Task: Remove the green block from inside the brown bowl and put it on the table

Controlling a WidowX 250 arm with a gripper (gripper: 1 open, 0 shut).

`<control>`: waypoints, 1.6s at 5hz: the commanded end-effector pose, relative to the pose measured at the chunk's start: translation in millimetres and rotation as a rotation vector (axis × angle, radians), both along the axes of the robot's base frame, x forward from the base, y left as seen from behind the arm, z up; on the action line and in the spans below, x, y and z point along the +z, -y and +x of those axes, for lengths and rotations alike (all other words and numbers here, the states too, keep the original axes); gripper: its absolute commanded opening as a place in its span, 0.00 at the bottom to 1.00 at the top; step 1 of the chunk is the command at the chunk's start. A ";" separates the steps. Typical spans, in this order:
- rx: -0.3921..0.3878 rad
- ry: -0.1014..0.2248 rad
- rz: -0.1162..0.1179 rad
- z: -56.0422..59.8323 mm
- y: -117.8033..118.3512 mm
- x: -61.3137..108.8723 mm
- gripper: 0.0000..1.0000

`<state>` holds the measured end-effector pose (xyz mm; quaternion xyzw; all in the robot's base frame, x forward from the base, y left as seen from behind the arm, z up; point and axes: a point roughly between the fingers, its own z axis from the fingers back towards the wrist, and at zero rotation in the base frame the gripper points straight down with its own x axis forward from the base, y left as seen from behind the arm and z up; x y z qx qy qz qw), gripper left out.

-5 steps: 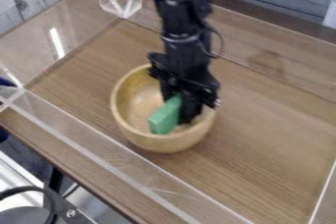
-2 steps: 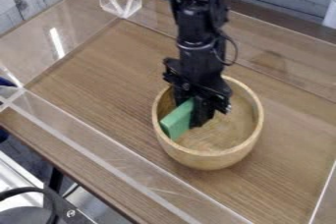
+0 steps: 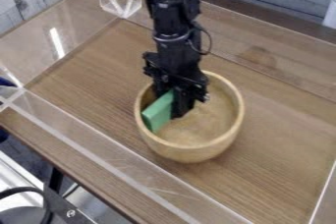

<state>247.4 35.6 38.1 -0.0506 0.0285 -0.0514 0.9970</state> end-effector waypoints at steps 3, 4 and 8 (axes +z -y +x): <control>-0.028 0.052 0.014 13.6 0.1 10.9 0.00; -0.046 0.059 0.009 14.7 7.8 14.2 0.00; -0.190 0.059 -0.008 21.7 86.5 1.8 0.00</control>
